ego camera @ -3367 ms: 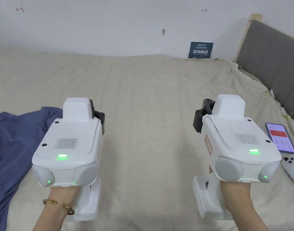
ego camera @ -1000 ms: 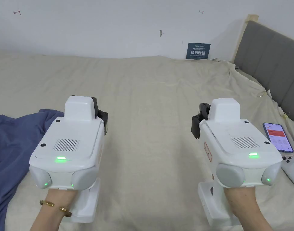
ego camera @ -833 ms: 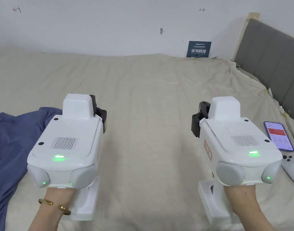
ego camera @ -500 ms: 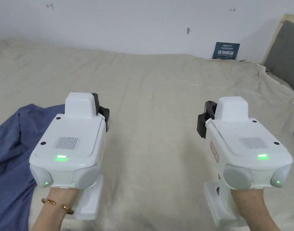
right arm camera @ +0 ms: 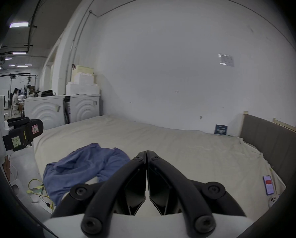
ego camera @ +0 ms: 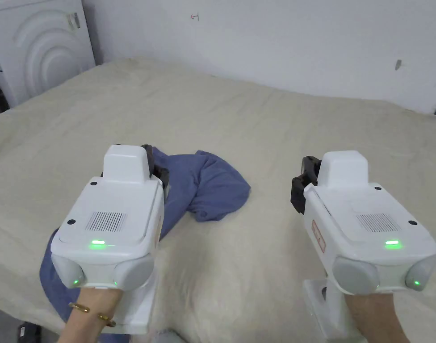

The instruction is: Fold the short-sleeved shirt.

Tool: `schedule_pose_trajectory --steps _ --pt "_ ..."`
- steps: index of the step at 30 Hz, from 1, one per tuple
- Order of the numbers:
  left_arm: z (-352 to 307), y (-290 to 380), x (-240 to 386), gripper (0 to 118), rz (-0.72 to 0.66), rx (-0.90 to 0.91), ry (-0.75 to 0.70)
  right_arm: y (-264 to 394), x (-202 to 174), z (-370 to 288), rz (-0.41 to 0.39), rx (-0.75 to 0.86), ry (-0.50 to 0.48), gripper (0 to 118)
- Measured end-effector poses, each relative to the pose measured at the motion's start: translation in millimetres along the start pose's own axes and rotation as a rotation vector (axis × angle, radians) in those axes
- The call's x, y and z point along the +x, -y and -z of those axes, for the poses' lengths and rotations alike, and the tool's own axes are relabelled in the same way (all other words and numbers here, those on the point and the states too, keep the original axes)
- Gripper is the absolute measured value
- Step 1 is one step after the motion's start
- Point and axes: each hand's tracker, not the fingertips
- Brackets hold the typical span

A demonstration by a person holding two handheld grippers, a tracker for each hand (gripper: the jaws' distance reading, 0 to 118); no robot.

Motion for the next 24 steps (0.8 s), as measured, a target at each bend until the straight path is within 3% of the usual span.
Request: schedule_pose_trajectory --steps 9,11,12,16,17,18,24 --pt "2 6 -27 0 -0.019 -0.037 -0.062 -2 -31 8 -0.009 -0.015 -0.072 0" --pt "7 7 -28 6 -0.033 -0.069 -0.041 -3 -34 10 -0.012 -0.020 -0.075 0" --pt "11 7 -29 14 -0.041 -0.083 -0.036 -4 -35 10 -0.008 -0.022 -0.077 0" --pt "33 8 -33 103 -0.045 -0.139 -0.037 -9 -40 12 -0.003 -0.025 -0.083 0" --pt "40 8 -34 113 -0.049 -0.136 -0.036 -7 -37 18 -0.003 -0.027 -0.084 0" --pt "49 8 -36 118 -0.049 -0.137 -0.038 -7 -37 20 -0.001 -0.030 -0.086 0" --pt "124 10 -46 118 -0.049 -0.249 -0.013 -4 -36 48 0.008 -0.051 -0.101 0"
